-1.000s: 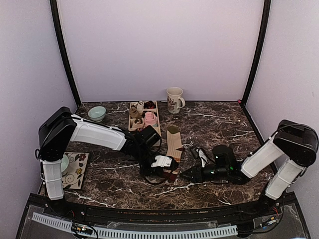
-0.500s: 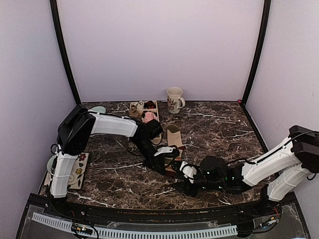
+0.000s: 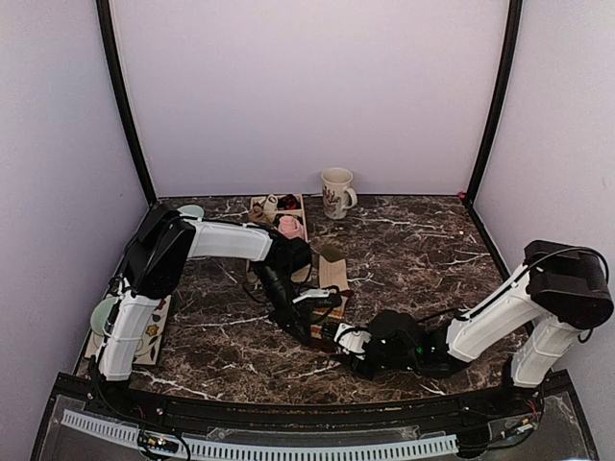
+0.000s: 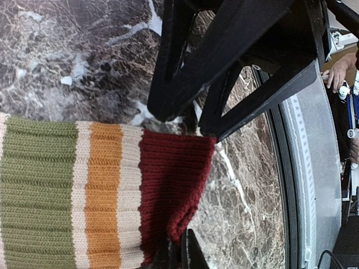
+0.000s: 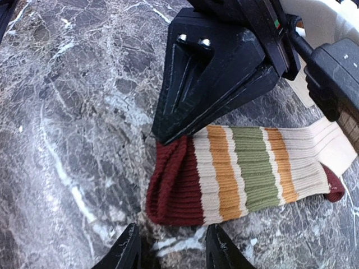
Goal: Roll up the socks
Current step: Pick up the sock from the center of the board.
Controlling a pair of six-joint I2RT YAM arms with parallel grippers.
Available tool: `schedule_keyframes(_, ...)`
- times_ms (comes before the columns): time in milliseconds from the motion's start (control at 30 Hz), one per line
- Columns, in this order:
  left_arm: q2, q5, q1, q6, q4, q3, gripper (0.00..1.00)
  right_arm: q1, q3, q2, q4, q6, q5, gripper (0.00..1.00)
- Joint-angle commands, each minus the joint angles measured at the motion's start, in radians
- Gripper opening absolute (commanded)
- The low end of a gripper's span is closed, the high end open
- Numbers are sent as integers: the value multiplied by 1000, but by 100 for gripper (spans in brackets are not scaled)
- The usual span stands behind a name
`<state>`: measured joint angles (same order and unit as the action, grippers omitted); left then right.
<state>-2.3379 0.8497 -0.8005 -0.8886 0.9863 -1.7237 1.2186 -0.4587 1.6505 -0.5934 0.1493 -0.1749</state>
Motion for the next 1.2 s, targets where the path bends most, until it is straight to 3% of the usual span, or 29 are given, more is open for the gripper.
schedule_keyframes(0,-17,-20,-3,-26,79,-8,0,7,-40,44,-108,24,-22,38)
schedule_keyframes(667,-16,-22,0,-32,104,-25,0,10,-92,151,-112,34,21,34)
schedule_keyframes(767,-17,-24,4,-36,110,-30,0,10,-105,173,-119,33,12,28)
schedule_keyframes(800,-17,-21,11,-37,118,-34,0,10,-106,178,-135,19,-1,13)
schedule_keyframes(900,-16,-25,15,-40,120,-34,0,10,-94,173,-139,-4,-11,5)
schedule_keyframes(1000,-16,-31,15,-41,121,-34,0,9,-75,162,-148,-37,-8,0)
schedule_keyframes(1167,-13,-46,15,-32,108,-34,0,8,-52,154,-163,-94,25,0)
